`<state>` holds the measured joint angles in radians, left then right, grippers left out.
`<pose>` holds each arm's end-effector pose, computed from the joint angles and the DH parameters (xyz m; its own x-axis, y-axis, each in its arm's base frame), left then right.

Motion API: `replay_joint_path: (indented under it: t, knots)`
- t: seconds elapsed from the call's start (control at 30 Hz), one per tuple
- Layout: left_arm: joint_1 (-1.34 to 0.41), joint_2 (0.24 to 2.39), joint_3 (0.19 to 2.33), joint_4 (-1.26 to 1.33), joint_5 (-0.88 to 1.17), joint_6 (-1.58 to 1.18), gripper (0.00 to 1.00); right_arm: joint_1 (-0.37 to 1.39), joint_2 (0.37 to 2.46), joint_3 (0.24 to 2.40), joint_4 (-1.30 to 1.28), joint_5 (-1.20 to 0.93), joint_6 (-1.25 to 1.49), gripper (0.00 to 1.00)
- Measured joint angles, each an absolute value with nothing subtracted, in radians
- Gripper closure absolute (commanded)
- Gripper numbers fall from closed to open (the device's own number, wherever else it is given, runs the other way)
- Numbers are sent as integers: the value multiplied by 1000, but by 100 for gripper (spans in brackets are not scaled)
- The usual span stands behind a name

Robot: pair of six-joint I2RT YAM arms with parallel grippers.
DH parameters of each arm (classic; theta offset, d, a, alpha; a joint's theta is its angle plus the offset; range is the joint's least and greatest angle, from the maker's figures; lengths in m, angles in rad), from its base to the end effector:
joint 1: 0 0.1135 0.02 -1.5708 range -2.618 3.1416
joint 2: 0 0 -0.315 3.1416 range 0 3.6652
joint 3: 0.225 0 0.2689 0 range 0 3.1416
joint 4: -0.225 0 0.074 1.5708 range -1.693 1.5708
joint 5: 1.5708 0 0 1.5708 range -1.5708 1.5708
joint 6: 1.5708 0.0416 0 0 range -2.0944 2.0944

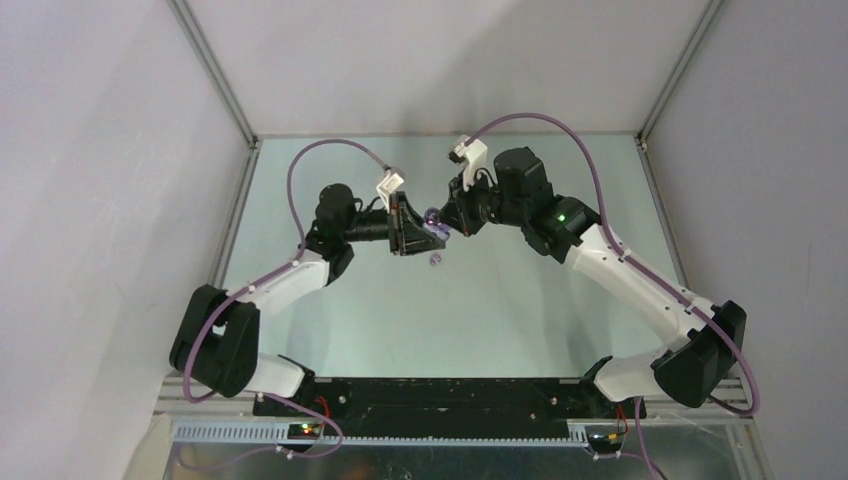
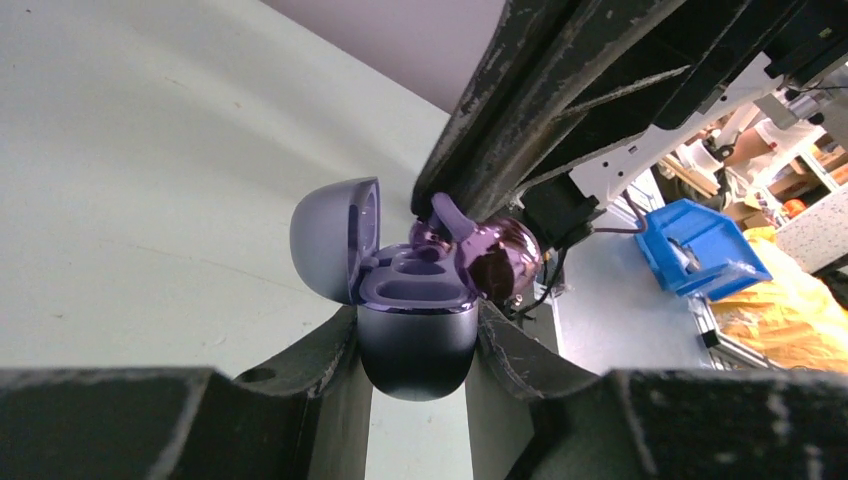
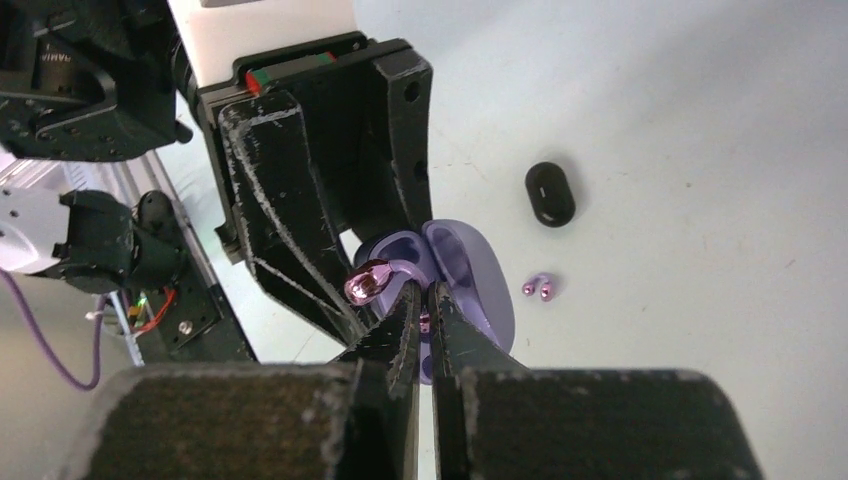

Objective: Insert the wireless bluetooth earbuds into the charging case
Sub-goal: Insert the left earbud into the left side groove of the charging case.

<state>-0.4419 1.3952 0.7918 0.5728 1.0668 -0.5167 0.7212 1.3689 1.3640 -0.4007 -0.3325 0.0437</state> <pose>0.2636 -0.1650 0.3214 -0.5169 -0.0194 -0.8558 0.8538 0.0606 -0.5171 0.2339 0.2237 0.4361 -0.3332 -0.2379 -0.9124 -0.8356 0.5227 0.1688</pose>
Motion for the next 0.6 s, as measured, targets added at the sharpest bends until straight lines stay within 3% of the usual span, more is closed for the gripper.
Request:
replay_joint_path:
  t: [0.6]
  knots:
    - [-443, 1422, 733, 841, 1015, -692, 100, 732, 1378, 1380, -385, -225, 25, 100]
